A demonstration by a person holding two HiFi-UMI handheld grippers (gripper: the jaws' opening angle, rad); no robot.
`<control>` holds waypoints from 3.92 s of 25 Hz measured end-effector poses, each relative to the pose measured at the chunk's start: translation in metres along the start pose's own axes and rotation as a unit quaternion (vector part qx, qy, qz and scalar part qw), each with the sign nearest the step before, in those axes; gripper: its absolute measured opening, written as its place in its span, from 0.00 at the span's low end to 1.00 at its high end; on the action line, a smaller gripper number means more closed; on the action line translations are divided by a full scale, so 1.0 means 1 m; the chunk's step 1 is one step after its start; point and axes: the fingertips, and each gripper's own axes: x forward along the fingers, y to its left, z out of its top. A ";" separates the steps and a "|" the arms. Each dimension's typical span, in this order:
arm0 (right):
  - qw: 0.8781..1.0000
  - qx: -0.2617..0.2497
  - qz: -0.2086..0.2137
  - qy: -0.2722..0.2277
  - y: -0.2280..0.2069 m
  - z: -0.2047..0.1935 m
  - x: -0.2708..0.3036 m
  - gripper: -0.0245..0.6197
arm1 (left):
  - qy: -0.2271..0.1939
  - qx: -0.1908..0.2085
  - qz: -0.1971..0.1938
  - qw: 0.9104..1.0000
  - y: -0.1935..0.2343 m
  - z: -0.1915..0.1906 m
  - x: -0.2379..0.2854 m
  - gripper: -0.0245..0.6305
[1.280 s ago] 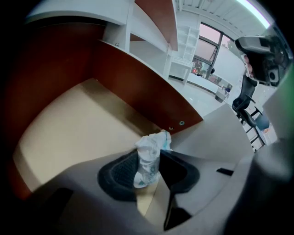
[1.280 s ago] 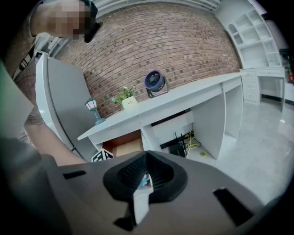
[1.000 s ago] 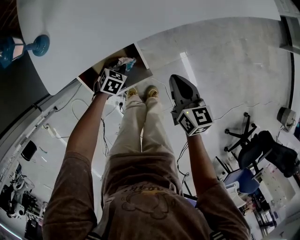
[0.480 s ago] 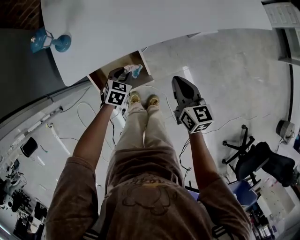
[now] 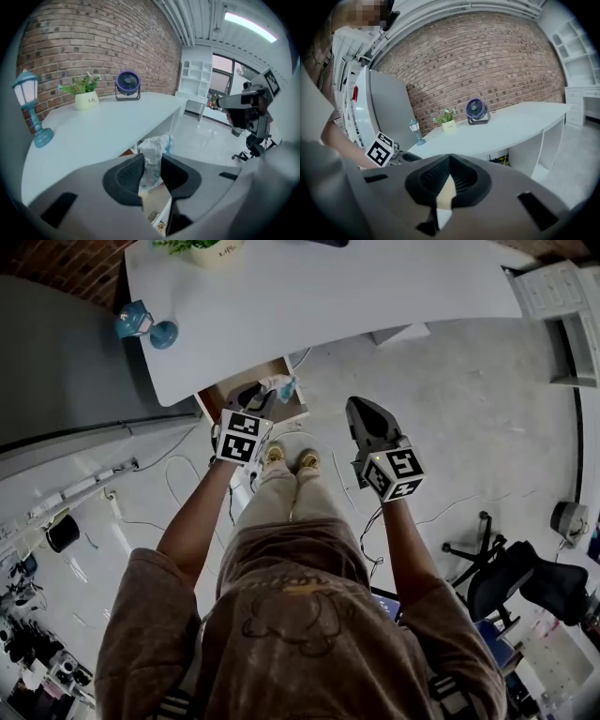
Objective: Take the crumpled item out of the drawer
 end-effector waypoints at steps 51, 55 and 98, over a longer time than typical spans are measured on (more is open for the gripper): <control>0.989 -0.058 -0.005 -0.134 0.040 0.142 -0.070 0.03 | -0.296 -0.056 -0.024 0.953 -0.014 0.177 -0.201 0.19; 0.991 -0.054 -0.004 -0.126 0.040 0.131 -0.070 0.03 | -0.290 -0.065 -0.022 0.955 -0.017 0.163 -0.196 0.19; 0.993 -0.041 0.003 -0.108 0.063 0.101 -0.065 0.03 | -0.268 -0.110 -0.009 0.957 -0.014 0.121 -0.203 0.19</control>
